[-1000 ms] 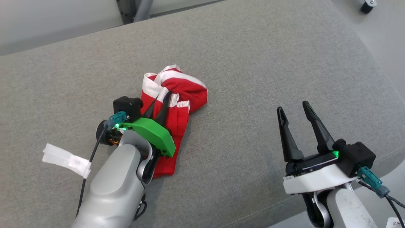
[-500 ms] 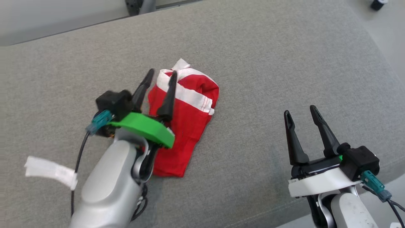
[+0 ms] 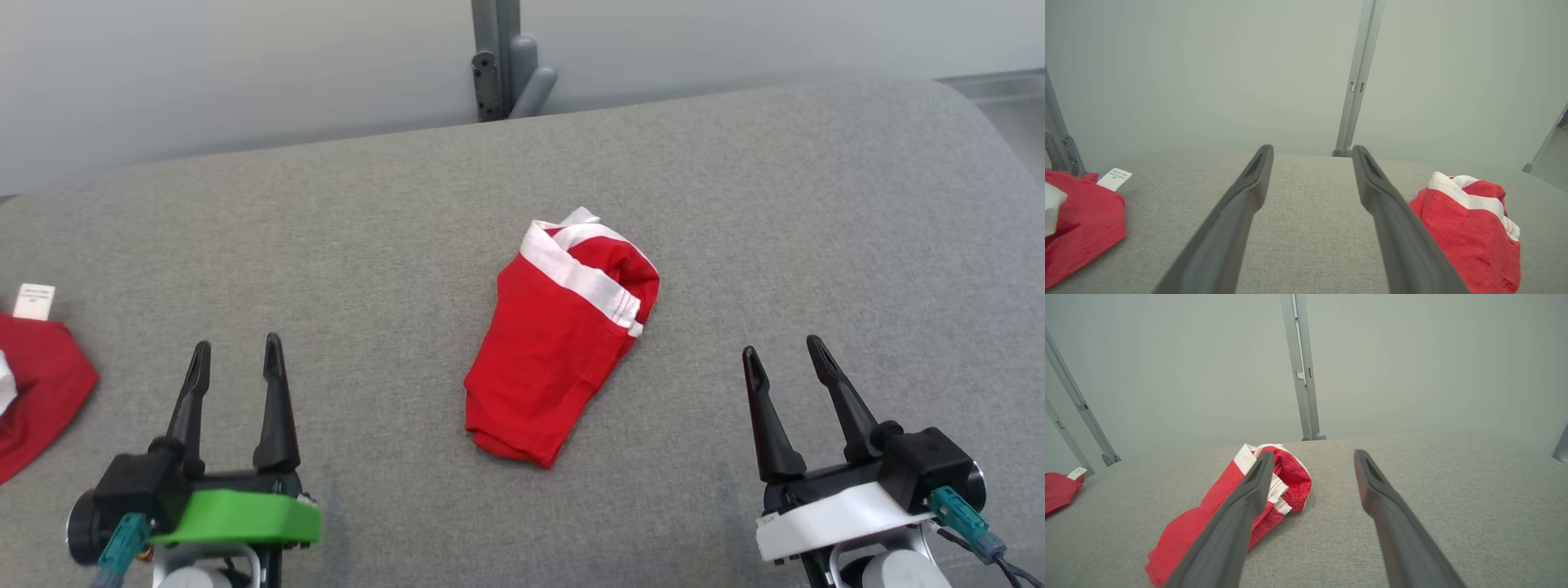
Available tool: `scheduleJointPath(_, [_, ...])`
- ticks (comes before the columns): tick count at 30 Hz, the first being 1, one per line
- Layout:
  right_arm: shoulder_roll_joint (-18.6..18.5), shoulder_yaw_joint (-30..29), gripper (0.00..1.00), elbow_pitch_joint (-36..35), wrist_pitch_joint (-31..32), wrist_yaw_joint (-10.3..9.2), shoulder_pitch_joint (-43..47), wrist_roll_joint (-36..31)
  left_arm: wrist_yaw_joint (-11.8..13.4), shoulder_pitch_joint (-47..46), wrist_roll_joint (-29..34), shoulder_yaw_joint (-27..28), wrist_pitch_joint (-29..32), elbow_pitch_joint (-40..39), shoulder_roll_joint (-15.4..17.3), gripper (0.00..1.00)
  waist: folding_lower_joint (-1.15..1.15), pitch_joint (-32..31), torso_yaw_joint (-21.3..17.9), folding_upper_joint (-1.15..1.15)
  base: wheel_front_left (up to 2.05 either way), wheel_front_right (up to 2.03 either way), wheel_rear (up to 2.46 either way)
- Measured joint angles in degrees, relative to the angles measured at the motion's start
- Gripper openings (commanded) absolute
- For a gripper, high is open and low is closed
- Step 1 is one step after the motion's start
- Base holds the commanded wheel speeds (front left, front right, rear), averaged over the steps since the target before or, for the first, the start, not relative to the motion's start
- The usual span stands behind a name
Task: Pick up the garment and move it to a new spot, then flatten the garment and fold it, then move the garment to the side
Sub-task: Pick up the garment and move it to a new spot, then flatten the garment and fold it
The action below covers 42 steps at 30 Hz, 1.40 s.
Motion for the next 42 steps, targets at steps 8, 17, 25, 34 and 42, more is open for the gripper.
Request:
scheduleJointPath(8, [0.0, -0.8, 1.00, 3.2, 0.0, 0.00, 2.6, -0.2, -2.3, 9.6, 7.3, 6.1, 0.0, -3.2, -2.2, 1.00, 0.00, -4.7, 3.9, 0.00, 0.00, 0.00, 0.00])
scheduleJointPath(17, [0.0, -1.0, 1.00, 3.9, 0.0, 0.00, 3.2, -0.2, -1.7, 11.9, 9.2, 5.4, 0.0, -2.8, -2.5, 1.00, 0.00, -6.6, 4.1, 0.00, 0.00, 0.00, 0.00])
scheduleJointPath(25, [0.0, -0.9, 1.00, 4.0, 0.0, 0.00, 4.1, -0.1, -1.4, 12.0, 10.5, 5.1, 0.0, -2.8, -2.5, 1.00, 0.00, -7.2, 4.1, 0.00, 0.00, 0.00, 0.00])
scheduleJointPath(34, [0.0, -0.6, 1.00, 4.0, 0.0, 0.00, 4.6, -0.4, -2.6, 12.0, 11.2, 3.5, 0.0, -2.2, -2.5, 1.00, 0.00, -8.0, 4.0, 0.00, 0.00, 0.00, 0.00])
scheduleJointPath(42, [0.0, -0.3, 1.00, 4.1, 0.0, 0.00, 5.0, -0.5, -3.1, 12.3, 11.3, 2.7, 0.0, -1.5, -2.5, 1.00, 0.00, -8.4, 3.9, 0.00, 0.00, 0.00, 0.00])
